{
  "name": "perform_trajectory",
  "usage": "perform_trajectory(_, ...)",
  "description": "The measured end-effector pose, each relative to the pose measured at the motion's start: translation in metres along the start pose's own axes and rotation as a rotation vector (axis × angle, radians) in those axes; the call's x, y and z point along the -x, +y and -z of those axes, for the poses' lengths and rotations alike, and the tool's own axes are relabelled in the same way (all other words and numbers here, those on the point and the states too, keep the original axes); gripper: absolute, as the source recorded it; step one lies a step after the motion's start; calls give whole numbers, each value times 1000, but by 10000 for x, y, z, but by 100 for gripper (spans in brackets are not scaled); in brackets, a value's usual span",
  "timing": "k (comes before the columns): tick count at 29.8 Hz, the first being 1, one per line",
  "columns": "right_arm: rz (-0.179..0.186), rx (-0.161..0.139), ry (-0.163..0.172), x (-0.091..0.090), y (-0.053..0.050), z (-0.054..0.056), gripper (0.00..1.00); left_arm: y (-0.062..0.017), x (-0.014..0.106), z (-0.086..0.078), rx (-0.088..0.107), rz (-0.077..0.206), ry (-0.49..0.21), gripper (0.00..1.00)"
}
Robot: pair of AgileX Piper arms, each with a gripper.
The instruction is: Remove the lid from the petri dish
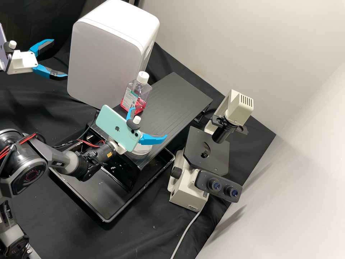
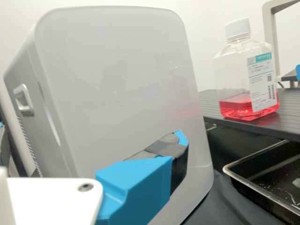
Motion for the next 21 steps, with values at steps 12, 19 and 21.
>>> perform_trajectory(12,0,0,0,0,0,0,100,24,19,-21,57,46,26,100)
perform_trajectory(19,0,0,0,0,0,0,100,-127,-57,-88,113,91,-10,100)
perform_trajectory(21,0,0,0,0,0,0,100,-193,-132,-97,116,110,-17,100)
